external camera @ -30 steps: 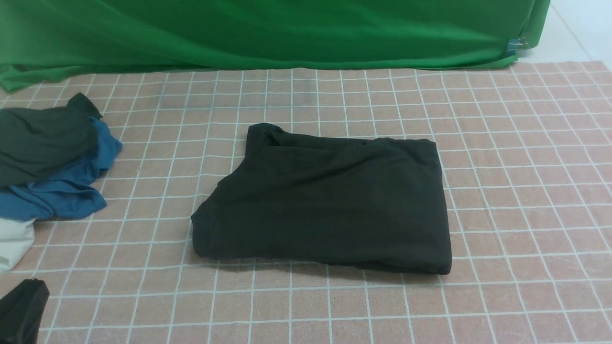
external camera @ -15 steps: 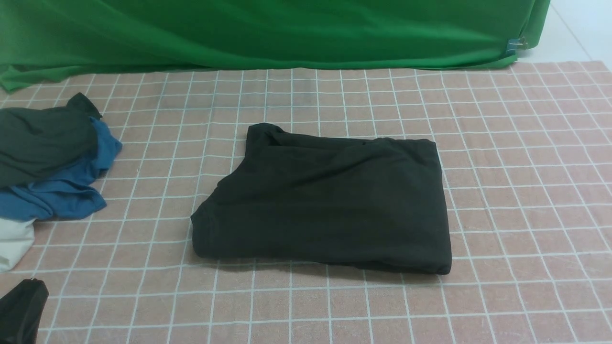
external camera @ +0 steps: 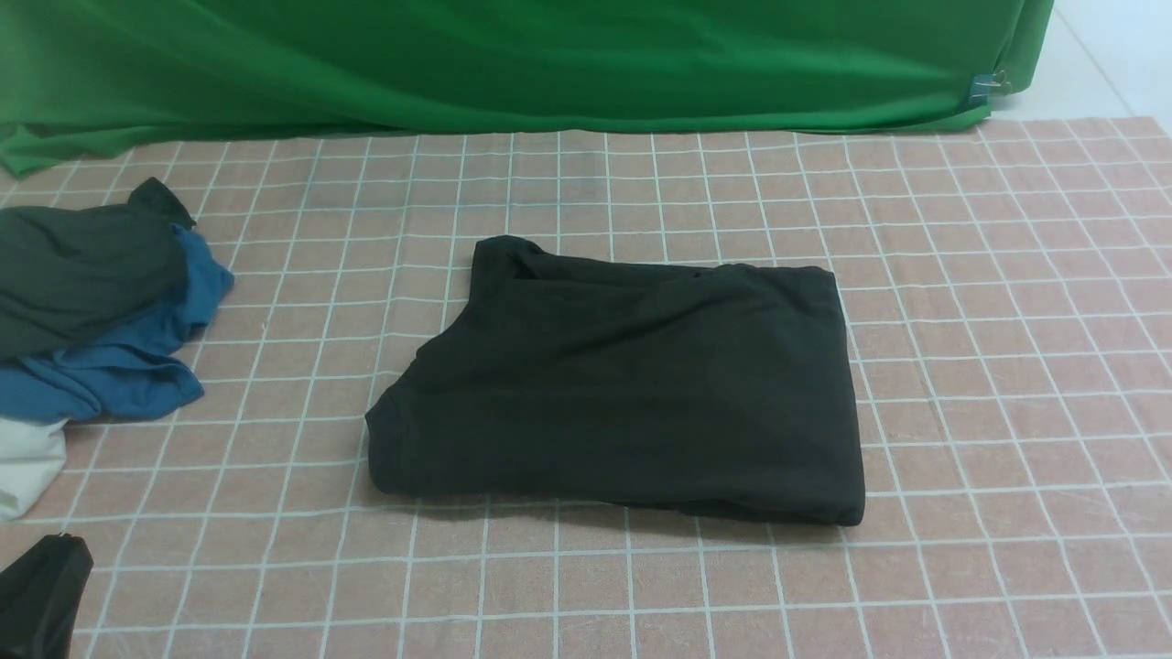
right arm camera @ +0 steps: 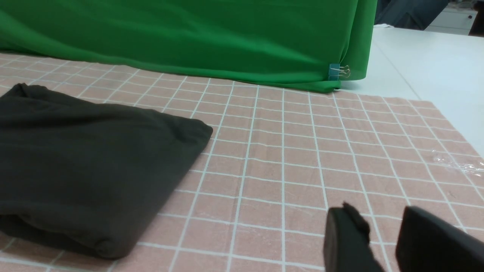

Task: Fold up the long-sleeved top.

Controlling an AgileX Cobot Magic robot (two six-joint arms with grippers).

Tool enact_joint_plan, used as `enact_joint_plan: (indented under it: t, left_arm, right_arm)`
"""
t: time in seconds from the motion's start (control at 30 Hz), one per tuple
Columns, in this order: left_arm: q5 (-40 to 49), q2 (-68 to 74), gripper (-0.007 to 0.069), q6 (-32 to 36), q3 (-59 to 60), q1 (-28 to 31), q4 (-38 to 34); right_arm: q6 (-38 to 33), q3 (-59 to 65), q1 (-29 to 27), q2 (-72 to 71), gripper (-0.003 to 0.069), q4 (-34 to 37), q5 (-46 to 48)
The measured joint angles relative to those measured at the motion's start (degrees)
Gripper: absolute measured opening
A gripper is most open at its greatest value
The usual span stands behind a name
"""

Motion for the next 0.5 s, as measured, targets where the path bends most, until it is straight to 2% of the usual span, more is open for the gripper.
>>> enact_joint_plan:
  t: [0.5]
  left_arm:
    - [0.0,0.0,0.0018,0.0,0.0,0.0,0.1]
  right_arm:
    - [0.0,0.0,0.0,0.0,0.0239,0.0,0.0]
